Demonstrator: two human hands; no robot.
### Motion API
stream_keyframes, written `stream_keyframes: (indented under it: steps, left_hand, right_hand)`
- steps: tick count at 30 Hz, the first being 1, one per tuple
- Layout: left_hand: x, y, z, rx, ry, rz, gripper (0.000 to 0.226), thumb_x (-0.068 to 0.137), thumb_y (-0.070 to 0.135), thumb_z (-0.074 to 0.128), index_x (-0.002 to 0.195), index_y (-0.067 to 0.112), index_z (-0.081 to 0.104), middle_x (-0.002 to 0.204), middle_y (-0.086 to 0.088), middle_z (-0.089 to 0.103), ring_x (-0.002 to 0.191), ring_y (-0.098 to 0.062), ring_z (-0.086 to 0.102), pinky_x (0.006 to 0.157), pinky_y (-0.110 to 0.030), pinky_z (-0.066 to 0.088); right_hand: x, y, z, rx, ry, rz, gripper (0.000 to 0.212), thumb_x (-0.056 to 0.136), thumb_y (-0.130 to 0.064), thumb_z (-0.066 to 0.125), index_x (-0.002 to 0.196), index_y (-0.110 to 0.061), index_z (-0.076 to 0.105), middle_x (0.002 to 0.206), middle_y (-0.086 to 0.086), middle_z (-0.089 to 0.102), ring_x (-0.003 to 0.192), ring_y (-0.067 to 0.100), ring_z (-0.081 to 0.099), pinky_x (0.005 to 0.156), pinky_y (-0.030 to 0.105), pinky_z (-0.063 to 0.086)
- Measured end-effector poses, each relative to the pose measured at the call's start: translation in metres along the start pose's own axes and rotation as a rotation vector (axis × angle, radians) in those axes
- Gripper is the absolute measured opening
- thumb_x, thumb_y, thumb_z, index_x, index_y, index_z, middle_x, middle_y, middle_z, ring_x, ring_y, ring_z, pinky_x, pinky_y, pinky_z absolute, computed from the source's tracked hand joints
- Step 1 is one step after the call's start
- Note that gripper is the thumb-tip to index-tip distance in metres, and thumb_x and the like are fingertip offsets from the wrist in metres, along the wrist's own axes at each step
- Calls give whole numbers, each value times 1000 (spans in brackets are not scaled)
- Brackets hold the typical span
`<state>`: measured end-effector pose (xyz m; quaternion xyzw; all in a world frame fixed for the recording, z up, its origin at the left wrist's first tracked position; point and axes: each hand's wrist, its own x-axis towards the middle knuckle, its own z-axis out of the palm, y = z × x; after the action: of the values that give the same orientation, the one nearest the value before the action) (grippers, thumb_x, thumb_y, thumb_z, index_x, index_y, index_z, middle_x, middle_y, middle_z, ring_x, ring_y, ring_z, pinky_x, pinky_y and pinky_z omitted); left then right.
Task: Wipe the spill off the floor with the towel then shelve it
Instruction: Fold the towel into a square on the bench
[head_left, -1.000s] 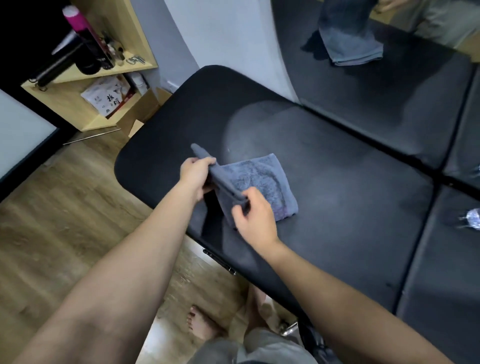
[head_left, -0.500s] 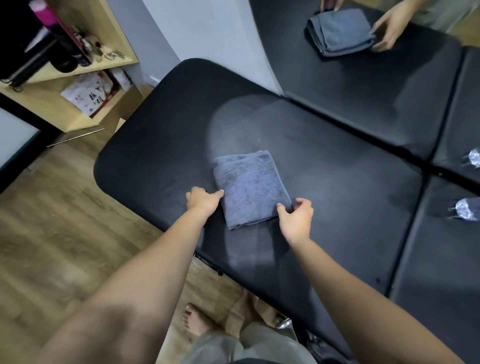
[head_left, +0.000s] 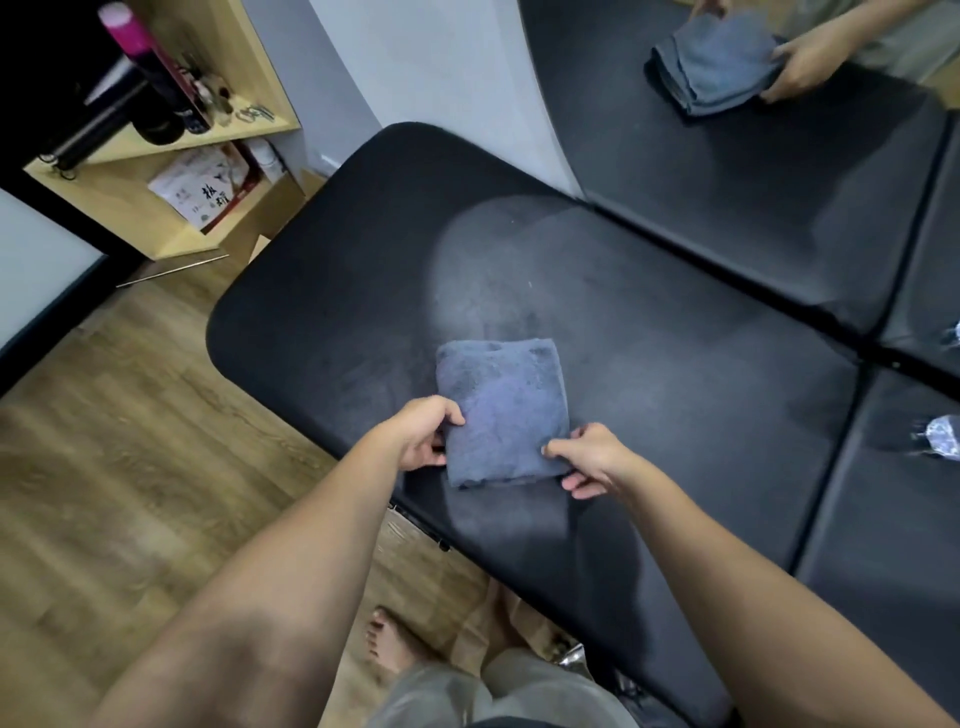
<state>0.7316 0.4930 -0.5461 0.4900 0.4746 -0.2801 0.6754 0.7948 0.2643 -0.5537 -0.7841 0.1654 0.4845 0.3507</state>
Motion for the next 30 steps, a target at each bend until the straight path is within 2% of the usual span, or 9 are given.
stream_keyframes:
  steps: [3, 6, 11, 15, 17, 19, 21, 26, 30]
  left_hand:
    - [-9, -10, -3, 45, -111, -84, 38, 89, 37, 71, 119, 17, 63, 113, -3, 72, 98, -24, 71, 81, -41, 60]
    - [-9, -10, 7, 41, -22, 1, 34, 96, 28, 65, 126, 12, 60, 100, -6, 73, 84, -22, 70, 71, -38, 59]
    - [-28, 14, 7, 21, -20, 176, 18, 98, 15, 57, 114, 14, 65, 92, -5, 73, 82, -22, 69, 75, -38, 57]
    - [-74, 47, -11, -84, -50, 317, 23, 95, 13, 58, 114, 8, 68, 106, -12, 75, 96, -27, 71, 85, -38, 55]
    - [-106, 59, -27, -138, -25, 349, 30, 90, 15, 60, 118, 5, 68, 113, -15, 74, 102, -31, 71, 90, -41, 54]
    - [-140, 68, -44, -209, -1, 382, 37, 82, 17, 61, 115, 3, 70, 111, -15, 74, 100, -33, 71, 90, -42, 52]
    - [-175, 72, -63, -274, 27, 444, 40, 75, 19, 61, 111, 4, 71, 105, -15, 73, 95, -33, 71, 89, -42, 51]
    - [-250, 65, -106, -426, 149, 595, 31, 78, 17, 50, 85, 6, 78, 86, -11, 75, 75, -29, 72, 80, -37, 49]
    - [-293, 41, -139, -486, 175, 663, 43, 91, 17, 41, 75, 8, 80, 84, -10, 74, 73, -28, 71, 78, -36, 49]
  right_hand:
    - [-7, -1, -1, -483, 106, -35, 70, 76, -37, 79, 126, -13, 37, 119, 12, 56, 100, 32, 62, 78, 39, 52]
    - [-18, -12, 9, -667, 359, -342, 78, 80, -39, 74, 142, -20, 30, 135, 10, 40, 126, 36, 41, 102, 47, 42]
    - [-23, -37, 25, -409, 231, -632, 55, 92, -47, 62, 139, -19, 51, 141, 7, 50, 129, 32, 47, 111, 44, 37]
    - [-32, -73, 24, 51, 204, -540, 82, 81, -57, 72, 146, -18, 41, 147, 6, 47, 131, 23, 51, 111, 38, 40]
    - [-41, -89, 22, 265, 42, -445, 99, 70, -70, 74, 148, -20, 38, 142, 0, 55, 121, 18, 60, 97, 36, 51]
    - [-54, -109, 22, 450, -280, -424, 77, 81, -60, 73, 139, -15, 51, 126, 0, 68, 107, 16, 69, 82, 33, 57]
    - [-72, -131, 27, 556, -513, -451, 62, 84, -44, 72, 132, -8, 59, 123, 8, 71, 113, 21, 68, 97, 40, 53]
    - [-126, -187, 52, 395, -637, -628, 35, 88, -39, 63, 107, -11, 72, 105, 5, 76, 96, 19, 72, 96, 41, 50]
    - [-174, -213, 84, 423, -825, -669, 42, 84, -25, 68, 123, -8, 64, 116, 11, 72, 107, 26, 69, 92, 42, 55]
